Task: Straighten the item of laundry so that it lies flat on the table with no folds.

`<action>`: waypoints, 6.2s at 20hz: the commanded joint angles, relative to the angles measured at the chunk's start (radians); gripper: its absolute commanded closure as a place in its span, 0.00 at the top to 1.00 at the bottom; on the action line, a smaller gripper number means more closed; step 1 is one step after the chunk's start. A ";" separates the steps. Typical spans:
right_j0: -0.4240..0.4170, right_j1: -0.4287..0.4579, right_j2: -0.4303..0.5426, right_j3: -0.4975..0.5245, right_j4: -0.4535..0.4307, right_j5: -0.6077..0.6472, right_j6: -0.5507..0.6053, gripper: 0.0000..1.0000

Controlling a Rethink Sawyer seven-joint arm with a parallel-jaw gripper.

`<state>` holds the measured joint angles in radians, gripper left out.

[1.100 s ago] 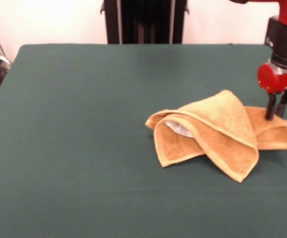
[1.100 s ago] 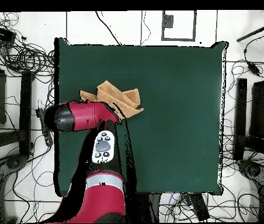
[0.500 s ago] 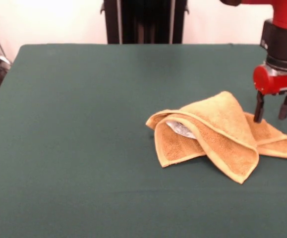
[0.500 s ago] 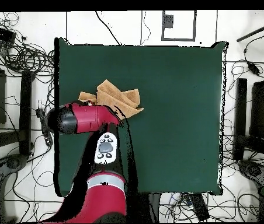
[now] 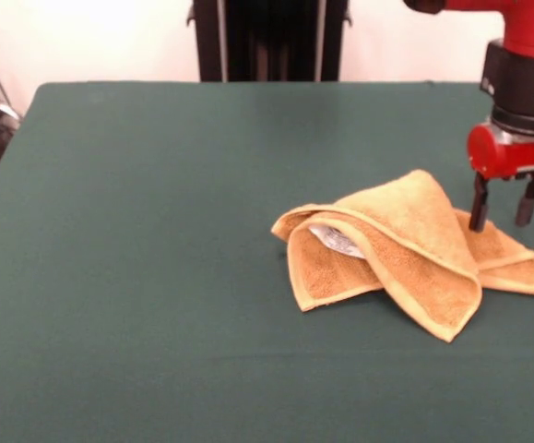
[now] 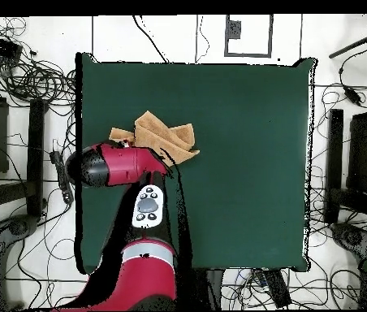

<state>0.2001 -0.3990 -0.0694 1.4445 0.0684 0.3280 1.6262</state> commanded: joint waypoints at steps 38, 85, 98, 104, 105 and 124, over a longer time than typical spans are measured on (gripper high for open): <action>-0.132 0.082 0.048 -0.281 -0.032 0.229 0.059 1.00; -0.207 0.124 0.192 -0.348 -0.098 0.269 0.035 1.00; -0.222 0.164 0.221 -0.303 -0.147 0.190 -0.005 1.00; -0.217 0.167 0.218 -0.294 -0.153 0.179 0.001 1.00; -0.213 0.165 0.214 -0.291 -0.153 0.177 0.007 1.00; -0.160 0.100 0.167 -0.211 -0.139 0.168 0.098 1.00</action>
<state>-0.0089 -0.2762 0.0231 1.1048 -0.0498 0.4925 1.6260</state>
